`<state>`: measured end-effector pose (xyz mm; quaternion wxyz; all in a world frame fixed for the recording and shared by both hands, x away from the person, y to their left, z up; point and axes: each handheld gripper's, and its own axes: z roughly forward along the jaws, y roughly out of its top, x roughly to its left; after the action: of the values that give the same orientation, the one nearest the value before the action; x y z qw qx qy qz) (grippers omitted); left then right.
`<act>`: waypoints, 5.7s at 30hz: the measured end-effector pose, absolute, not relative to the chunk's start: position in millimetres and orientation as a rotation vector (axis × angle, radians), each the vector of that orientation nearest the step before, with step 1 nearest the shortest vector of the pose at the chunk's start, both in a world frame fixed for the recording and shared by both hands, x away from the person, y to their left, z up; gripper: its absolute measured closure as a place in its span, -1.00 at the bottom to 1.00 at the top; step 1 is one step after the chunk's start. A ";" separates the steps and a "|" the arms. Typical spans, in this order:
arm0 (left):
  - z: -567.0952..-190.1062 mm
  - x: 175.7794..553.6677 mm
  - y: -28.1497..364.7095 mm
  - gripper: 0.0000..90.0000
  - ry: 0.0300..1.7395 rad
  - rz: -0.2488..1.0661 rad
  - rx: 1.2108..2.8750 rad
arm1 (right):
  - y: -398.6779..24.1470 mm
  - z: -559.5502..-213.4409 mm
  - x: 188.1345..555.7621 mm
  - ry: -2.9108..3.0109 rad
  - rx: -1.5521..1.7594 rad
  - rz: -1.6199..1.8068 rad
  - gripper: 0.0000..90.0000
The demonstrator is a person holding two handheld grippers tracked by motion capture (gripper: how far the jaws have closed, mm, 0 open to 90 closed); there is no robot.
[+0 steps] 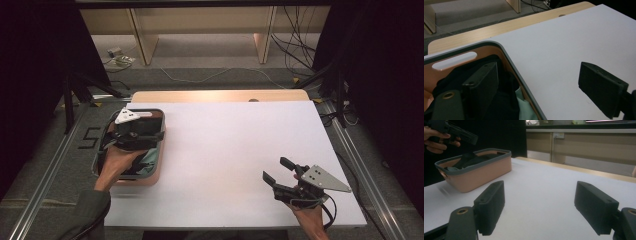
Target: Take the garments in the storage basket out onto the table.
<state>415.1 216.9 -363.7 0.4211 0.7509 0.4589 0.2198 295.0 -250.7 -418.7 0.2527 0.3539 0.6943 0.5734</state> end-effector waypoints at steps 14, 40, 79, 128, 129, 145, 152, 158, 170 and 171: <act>-361.3 420.8 244.3 -0.65 1.246 0.565 1.913 | -250.2 -420.3 295.4 1.902 0.965 1.561 -0.44; -388.6 438.1 263.1 -0.68 1.437 0.408 2.059 | -249.7 -421.2 295.7 1.910 0.967 1.558 -0.44; -449.9 483.7 239.9 -0.96 1.622 0.302 2.378 | -249.4 -422.6 297.5 1.921 0.973 1.551 -0.43; -385.6 459.4 308.8 0.45 1.516 0.179 1.905 | -250.1 -422.8 297.7 1.924 0.978 1.555 -0.41; -384.2 458.9 309.4 0.45 1.512 0.179 1.904 | -250.3 -422.9 297.7 1.925 0.977 1.553 -0.41; -357.7 447.8 315.7 0.44 1.425 0.212 1.778 | -250.4 -422.9 297.8 1.923 0.979 1.555 -0.41; -341.6 440.4 312.7 0.44 1.359 0.224 1.723 | -250.5 -422.9 297.8 1.922 0.979 1.556 -0.41; -328.4 434.1 313.4 0.44 1.303 0.232 1.650 | -250.6 -423.0 297.8 1.922 0.979 1.555 -0.41; -301.1 418.3 320.6 0.44 1.226 0.294 1.529 | -250.4 -423.3 298.0 1.923 0.980 1.552 -0.41; -299.0 417.0 320.2 0.44 1.217 0.297 1.524 | -250.5 -423.3 298.1 1.924 0.983 1.548 -0.41</act>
<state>417.0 320.2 -299.0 0.5519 0.6442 0.5145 0.1255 298.1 -250.5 -423.3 0.2398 0.3591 0.7028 0.5654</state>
